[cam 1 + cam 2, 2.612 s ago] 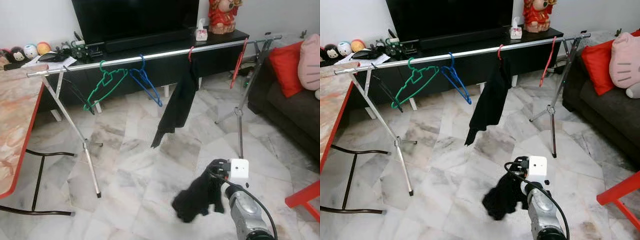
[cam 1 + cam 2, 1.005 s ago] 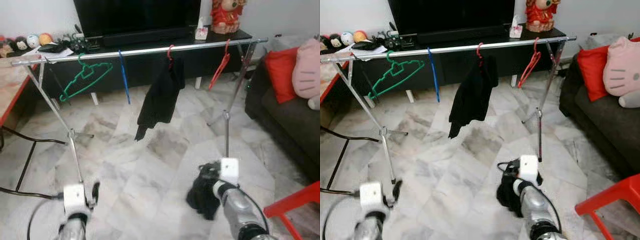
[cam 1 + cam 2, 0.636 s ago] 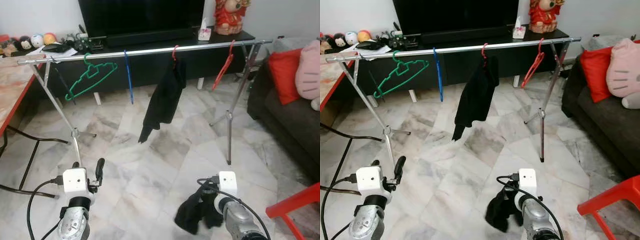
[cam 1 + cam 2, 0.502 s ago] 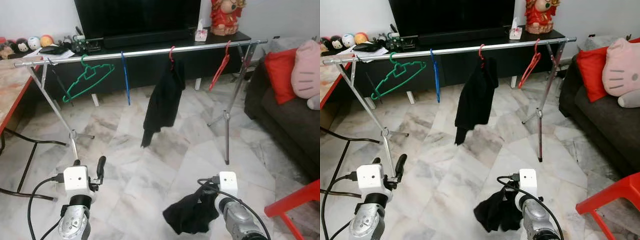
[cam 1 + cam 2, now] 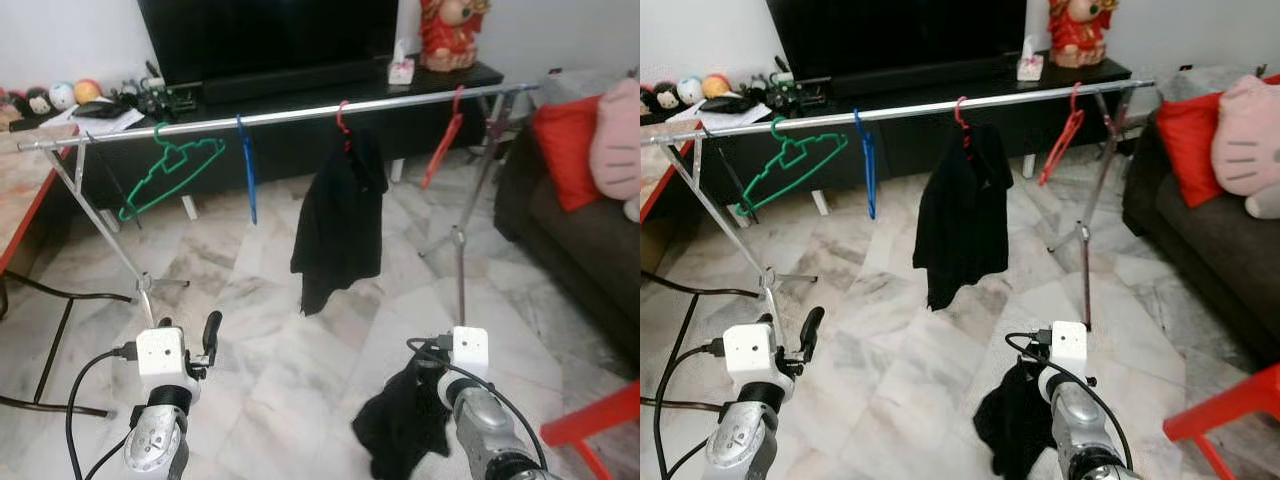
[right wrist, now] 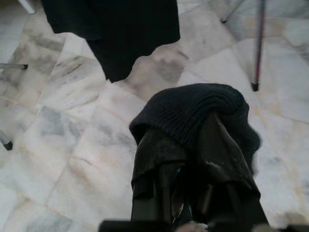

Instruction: Hang hanger

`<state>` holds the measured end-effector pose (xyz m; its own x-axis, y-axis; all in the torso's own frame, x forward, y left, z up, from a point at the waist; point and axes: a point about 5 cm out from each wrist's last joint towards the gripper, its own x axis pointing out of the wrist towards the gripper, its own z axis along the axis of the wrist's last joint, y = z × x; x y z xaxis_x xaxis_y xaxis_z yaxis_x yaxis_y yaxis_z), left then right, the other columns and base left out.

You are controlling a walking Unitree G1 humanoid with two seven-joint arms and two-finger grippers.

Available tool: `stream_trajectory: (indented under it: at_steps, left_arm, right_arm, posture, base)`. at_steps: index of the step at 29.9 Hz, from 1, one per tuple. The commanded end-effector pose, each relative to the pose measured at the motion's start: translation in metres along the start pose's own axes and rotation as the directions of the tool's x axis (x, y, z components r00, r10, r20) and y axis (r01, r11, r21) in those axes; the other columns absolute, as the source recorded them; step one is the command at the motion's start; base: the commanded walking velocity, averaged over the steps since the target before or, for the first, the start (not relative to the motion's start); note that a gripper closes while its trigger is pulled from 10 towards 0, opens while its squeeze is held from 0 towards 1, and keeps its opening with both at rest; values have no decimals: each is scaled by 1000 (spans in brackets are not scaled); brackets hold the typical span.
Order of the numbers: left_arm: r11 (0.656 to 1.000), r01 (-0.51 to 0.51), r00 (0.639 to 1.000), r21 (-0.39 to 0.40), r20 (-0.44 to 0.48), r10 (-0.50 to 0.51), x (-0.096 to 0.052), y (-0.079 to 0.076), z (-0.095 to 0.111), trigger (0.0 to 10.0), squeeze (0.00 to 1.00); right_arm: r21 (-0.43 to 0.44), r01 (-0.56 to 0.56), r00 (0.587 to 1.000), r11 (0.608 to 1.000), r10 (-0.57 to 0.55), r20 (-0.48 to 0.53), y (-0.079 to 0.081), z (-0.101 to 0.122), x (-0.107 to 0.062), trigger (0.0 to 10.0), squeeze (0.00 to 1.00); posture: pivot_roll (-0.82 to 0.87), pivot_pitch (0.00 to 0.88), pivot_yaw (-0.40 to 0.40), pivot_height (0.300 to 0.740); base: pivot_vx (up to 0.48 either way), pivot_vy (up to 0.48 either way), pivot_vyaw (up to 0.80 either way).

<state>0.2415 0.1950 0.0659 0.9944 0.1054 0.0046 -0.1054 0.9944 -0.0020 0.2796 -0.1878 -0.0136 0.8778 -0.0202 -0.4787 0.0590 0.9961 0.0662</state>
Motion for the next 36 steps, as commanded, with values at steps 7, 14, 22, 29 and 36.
stream_trajectory:
  at_steps: [7, 14, 22, 29, 36]
  left_arm:
    - [1000, 22, 1000, -2, 5, -22, 1, -6, 7, 10000, 0]
    - [999, 35, 999, -20, 17, -34, 5, -8, 14, 10000, 0]
    - [999, 20, 1000, -30, 2, -20, 2, -5, 13, 10000, 0]
    - [999, 28, 1000, -32, -1, -28, 2, -6, 14, 10000, 0]
    - [999, 38, 999, -36, 3, -38, 2, -9, 17, 10000, 0]
  right_arm:
    - [-15, -16, 999, 1000, 17, 31, 4, 11, 4, 10000, 0]
    - [-20, -30, 999, 999, 31, 45, 7, 13, 4, 10000, 0]
    - [-26, -40, 998, 999, 41, 42, 8, 12, 4, 10000, 0]
    - [-29, -45, 998, 999, 46, 38, 9, 11, 4, 10000, 0]
    - [-31, -47, 998, 998, 48, 30, 9, 8, 3, 10000, 0]
  posture:
    - [-153, 0, 57, 740]
    - [-150, 0, 56, 740]
    - [-148, 0, 53, 740]
    - [-149, 0, 53, 740]
    - [-151, 0, 53, 740]
  base:
    - [395, 0, 0]
    - [399, 0, 0]
    - [399, 0, 0]
    - [400, 0, 0]
    - [398, 0, 0]
